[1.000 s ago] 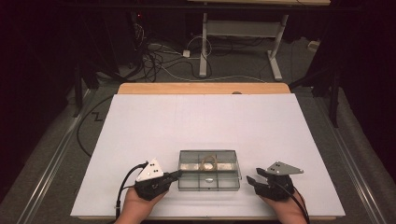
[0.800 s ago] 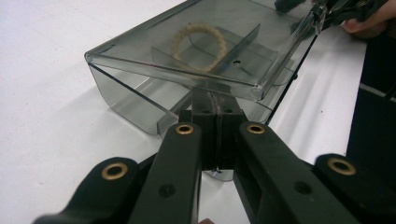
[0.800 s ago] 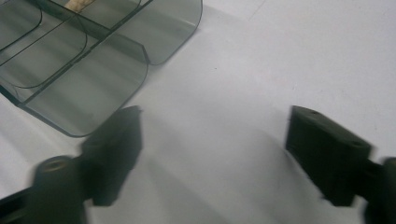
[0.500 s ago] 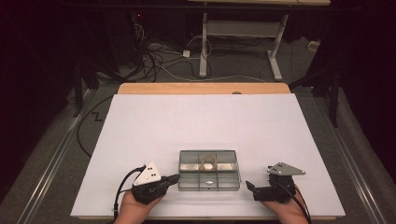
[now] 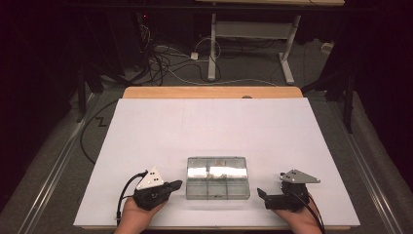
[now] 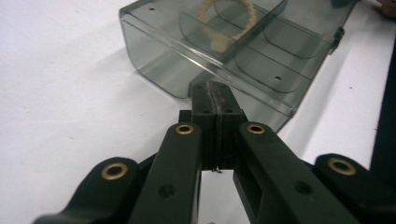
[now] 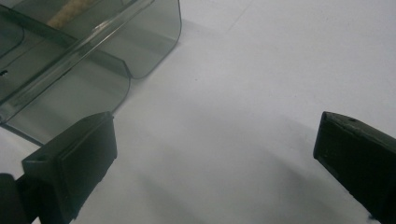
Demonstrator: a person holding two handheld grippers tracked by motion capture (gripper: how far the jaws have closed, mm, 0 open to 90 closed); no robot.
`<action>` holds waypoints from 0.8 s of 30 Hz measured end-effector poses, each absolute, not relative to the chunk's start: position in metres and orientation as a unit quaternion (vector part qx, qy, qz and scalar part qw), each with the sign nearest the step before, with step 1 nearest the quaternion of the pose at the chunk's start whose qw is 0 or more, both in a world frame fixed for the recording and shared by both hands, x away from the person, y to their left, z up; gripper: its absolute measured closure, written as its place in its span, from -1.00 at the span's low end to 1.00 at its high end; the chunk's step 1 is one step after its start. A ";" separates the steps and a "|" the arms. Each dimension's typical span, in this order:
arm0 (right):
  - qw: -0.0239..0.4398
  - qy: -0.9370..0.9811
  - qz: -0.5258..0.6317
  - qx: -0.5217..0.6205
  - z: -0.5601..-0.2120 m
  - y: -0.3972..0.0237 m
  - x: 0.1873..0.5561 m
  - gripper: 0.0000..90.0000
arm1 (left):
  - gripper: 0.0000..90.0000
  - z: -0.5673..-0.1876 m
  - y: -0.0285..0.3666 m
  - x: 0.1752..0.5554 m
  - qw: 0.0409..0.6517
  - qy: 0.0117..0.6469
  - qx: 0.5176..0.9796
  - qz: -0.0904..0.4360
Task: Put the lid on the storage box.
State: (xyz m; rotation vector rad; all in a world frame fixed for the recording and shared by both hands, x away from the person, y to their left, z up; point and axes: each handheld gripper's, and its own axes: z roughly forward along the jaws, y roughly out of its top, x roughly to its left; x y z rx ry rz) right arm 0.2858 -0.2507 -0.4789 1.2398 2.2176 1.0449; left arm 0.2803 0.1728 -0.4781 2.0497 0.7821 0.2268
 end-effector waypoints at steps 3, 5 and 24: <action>0.195 0.789 0.378 0.444 -0.478 -0.251 0.286 -0.99 | 0.95 -0.479 0.178 0.285 0.445 0.323 0.829 0.098; 0.198 0.787 0.382 0.442 -0.478 -0.251 0.286 -0.99 | 0.96 -0.479 0.182 0.287 0.443 0.329 0.828 0.104; 0.199 0.783 0.387 0.444 -0.477 -0.251 0.287 -0.99 | 0.13 -0.490 0.207 0.308 0.413 0.379 0.820 0.116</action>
